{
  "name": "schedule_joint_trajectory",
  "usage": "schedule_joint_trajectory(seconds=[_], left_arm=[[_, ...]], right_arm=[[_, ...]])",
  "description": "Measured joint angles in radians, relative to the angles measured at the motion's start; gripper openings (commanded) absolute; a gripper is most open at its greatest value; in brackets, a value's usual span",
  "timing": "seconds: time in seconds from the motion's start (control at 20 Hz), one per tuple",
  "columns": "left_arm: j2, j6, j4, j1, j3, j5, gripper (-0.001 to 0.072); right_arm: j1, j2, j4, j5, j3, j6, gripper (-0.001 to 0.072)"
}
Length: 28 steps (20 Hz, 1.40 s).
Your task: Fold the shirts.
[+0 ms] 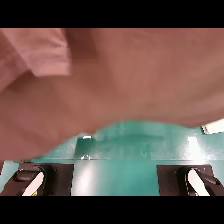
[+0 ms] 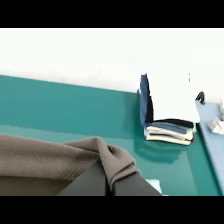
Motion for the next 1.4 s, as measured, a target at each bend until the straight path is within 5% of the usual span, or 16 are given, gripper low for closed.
schedule_joint_trajectory(seconds=[0.55, 0.95, 1.1, 1.4], left_arm=[[-0.482, 0.059, 0.018, 0.0, -0.456, -0.14, 0.0024], [-0.826, 0.119, 0.014, 0.0, -0.435, 0.138, 0.0024], [-0.86, 0.124, 0.015, 0.002, -0.37, 0.172, 0.0023], [-0.835, 0.086, 0.074, 0.008, -0.399, -0.019, 0.0023]], right_arm=[[0.176, -0.441, -0.074, 0.058, -0.423, 0.013, 0.0014], [0.216, -0.848, -0.082, -0.067, -0.242, 0.017, 0.0014], [0.217, -0.898, -0.082, -0.072, -0.158, 0.018, 0.0014], [0.217, -0.8, -0.092, -0.072, -0.319, 0.018, 0.0013]])
